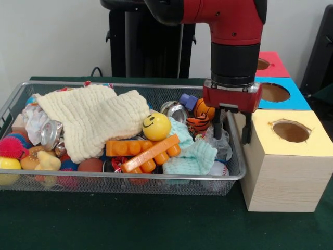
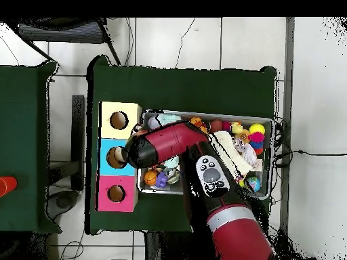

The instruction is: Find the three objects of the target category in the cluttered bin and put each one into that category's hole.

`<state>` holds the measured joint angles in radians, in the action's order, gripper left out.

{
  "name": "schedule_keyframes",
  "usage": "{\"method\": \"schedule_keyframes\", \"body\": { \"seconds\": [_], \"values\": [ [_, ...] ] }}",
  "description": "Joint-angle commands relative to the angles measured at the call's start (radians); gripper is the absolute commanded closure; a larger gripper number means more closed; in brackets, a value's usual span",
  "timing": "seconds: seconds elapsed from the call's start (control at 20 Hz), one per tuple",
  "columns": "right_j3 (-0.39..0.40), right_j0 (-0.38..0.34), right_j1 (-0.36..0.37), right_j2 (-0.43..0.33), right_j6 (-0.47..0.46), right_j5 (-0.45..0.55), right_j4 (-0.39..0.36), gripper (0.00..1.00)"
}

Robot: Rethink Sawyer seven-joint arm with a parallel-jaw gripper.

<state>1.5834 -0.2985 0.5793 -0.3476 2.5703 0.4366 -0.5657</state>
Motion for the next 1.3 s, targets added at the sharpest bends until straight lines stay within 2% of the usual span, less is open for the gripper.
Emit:
{"method": "schedule_keyframes", "body": {
  "seconds": [0.05,0.6,1.0,1.3],
  "values": [
    [-0.046,0.037,-0.061,0.068,-0.033,0.095,-0.036,0.0],
    [-0.093,0.047,-0.069,0.098,-0.058,0.097,-0.024,0.0],
    [-0.046,-0.003,-0.018,0.064,-0.123,0.142,0.009,0.0],
    [-0.063,-0.006,-0.059,0.061,-0.122,0.141,0.002,0.0]
  ]
}}
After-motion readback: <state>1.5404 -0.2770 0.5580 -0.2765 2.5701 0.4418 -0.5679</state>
